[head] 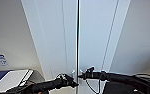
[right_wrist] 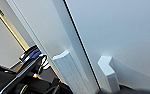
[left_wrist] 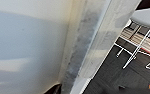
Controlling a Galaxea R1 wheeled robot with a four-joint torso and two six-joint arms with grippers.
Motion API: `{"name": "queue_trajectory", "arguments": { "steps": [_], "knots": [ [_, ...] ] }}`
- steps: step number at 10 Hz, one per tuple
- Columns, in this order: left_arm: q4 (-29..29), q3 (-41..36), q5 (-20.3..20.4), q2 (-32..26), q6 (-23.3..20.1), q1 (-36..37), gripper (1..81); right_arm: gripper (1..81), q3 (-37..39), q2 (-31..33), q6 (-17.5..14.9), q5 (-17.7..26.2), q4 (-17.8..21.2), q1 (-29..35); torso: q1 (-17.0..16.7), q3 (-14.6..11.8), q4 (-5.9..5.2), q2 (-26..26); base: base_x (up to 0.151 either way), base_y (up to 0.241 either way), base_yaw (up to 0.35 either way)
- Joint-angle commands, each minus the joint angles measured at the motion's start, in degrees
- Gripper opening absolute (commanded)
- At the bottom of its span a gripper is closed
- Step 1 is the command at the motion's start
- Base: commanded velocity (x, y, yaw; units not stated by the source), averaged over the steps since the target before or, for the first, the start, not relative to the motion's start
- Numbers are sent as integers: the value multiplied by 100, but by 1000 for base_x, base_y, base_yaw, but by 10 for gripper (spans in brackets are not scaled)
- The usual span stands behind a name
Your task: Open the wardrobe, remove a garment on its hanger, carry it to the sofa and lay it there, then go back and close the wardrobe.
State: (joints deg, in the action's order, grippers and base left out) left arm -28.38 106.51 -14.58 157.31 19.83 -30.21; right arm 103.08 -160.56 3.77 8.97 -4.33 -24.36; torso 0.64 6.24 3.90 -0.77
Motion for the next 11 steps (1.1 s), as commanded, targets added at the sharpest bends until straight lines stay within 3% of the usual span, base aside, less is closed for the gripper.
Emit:
{"name": "queue_trajectory", "arguments": {
  "steps": [1,8,11],
  "knots": [
    [113,-2159,1098,-102,-32,556,811,811,-1591,48,63,87,152,480,0,0,0,0,0,0,0],
    [87,-4462,1089,-1877,-76,-94,811,811,-3373,1190,-25,78,99,-169,5,0,0,2,0,0,0],
    [-150,-5331,1098,-2509,-85,-525,811,811,-4217,1944,-43,-35,-94,-575,6,0,0,2,0,0,0]
  ]
}}
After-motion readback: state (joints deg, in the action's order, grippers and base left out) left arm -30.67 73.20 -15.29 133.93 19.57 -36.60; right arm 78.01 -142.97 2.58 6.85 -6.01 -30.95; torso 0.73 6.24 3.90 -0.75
